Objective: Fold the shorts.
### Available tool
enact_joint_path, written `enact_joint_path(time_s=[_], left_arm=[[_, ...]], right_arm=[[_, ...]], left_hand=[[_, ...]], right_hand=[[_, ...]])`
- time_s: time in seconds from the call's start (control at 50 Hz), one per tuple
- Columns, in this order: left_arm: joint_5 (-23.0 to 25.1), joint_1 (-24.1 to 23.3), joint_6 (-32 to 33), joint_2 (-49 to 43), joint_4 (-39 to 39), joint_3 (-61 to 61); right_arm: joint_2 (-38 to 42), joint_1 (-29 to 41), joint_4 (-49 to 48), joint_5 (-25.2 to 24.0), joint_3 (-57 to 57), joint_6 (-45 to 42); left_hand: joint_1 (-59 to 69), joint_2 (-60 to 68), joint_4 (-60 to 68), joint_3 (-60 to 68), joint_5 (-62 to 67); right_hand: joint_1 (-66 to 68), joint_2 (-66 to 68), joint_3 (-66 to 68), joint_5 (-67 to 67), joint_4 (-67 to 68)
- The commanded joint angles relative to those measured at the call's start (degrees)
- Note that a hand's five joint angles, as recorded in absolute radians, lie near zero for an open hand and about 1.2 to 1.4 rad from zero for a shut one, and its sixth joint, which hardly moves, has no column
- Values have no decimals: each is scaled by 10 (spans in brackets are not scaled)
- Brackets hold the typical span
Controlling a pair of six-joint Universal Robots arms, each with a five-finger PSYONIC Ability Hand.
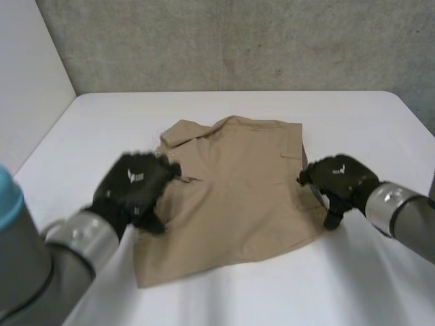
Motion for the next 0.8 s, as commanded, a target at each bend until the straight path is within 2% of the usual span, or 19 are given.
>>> enact_joint_path(time_s=[0.02,0.1,0.14,0.44,0.58,0.62,0.8], left_arm=[[-60,-29,-72,6,-20,-70],[-111,-48,-82,-6,-18,-93],[-120,-48,-82,-15,-17,-96],[-128,-58,-84,-60,11,-100],[-137,-59,-84,-75,37,-96],[-138,-59,-84,-81,39,-94],[-141,-63,-82,-110,62,-87]], right_arm=[[10,-44,-80,-73,75,-8],[41,-50,-146,-74,95,-9],[49,-50,-157,-74,97,-10],[79,-49,-170,-73,94,-32],[88,-48,-186,-73,93,-46],[88,-49,-187,-73,92,-48],[81,-48,-186,-71,90,-46]], left_hand=[[57,61,60,62,59],[111,115,114,115,113],[118,121,121,122,119],[113,116,116,117,114],[113,116,116,117,114],[113,116,116,117,114],[113,116,116,117,114]], right_hand=[[133,100,96,105,96],[172,139,135,144,135],[187,154,150,159,150],[215,183,178,188,178],[422,389,385,394,385],[566,533,529,538,529],[582,549,545,554,545]])
